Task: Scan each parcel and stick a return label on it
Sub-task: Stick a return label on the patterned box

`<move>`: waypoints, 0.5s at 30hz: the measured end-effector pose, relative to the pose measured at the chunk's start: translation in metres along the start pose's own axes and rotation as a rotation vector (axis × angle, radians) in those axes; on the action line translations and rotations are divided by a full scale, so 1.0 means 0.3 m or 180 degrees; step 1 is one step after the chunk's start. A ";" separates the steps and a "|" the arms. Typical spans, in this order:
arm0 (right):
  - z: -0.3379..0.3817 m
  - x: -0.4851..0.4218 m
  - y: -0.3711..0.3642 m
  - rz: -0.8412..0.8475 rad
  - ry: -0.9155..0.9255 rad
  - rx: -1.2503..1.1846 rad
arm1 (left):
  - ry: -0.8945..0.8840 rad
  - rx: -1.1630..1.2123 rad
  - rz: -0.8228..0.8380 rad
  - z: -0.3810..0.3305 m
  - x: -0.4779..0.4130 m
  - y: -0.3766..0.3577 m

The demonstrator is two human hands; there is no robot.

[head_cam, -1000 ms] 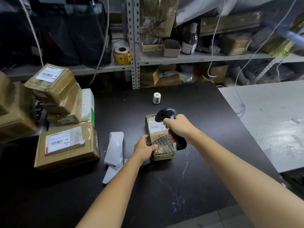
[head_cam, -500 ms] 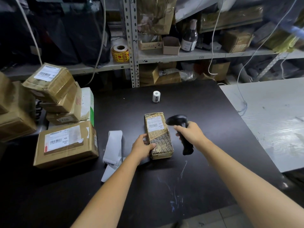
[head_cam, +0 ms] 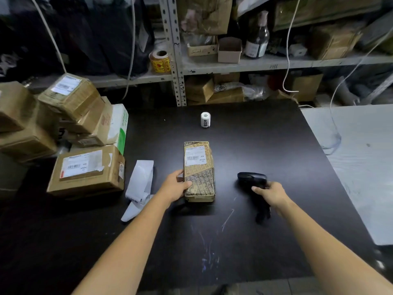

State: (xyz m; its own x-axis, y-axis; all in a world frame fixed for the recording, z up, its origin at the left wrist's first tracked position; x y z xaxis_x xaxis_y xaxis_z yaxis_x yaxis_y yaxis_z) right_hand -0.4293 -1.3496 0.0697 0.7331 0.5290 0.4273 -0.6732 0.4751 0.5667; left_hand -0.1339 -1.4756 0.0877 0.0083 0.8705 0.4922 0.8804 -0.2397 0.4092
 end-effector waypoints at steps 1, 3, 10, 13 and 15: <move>-0.008 -0.004 0.008 -0.0006 -0.0010 0.0000 | 0.0022 0.0021 -0.0009 0.001 0.002 -0.003; -0.015 -0.012 0.026 -0.0019 0.0016 0.0103 | 0.0069 0.0119 -0.0054 0.003 0.008 -0.011; 0.078 -0.008 0.075 -0.0212 0.0451 0.1454 | 0.0206 0.0142 0.0103 -0.005 0.048 0.025; 0.161 0.022 0.069 -0.0523 0.1019 0.1770 | 0.0134 0.0022 -0.0052 0.022 0.054 0.116; 0.228 0.055 0.039 -0.0519 0.1310 0.1765 | 0.0017 -0.0060 -0.0353 0.046 0.050 0.200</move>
State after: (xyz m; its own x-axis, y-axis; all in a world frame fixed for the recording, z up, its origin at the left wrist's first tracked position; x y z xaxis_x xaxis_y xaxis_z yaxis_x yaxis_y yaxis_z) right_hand -0.4183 -1.3834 0.1316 0.6506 0.7564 0.0675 -0.3293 0.2008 0.9226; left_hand -0.0743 -1.4710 0.1090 -0.0914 0.8898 0.4471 0.8666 -0.1501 0.4759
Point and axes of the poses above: each hand's wrist, its own x-axis away from the middle knuckle, its own y-axis out of the back of the hand, z = x × y, the point moved 1 cm from there along -x, towards the middle knuckle, and after that the axes turned 15 degrees about -z, right-handed, at the moved point
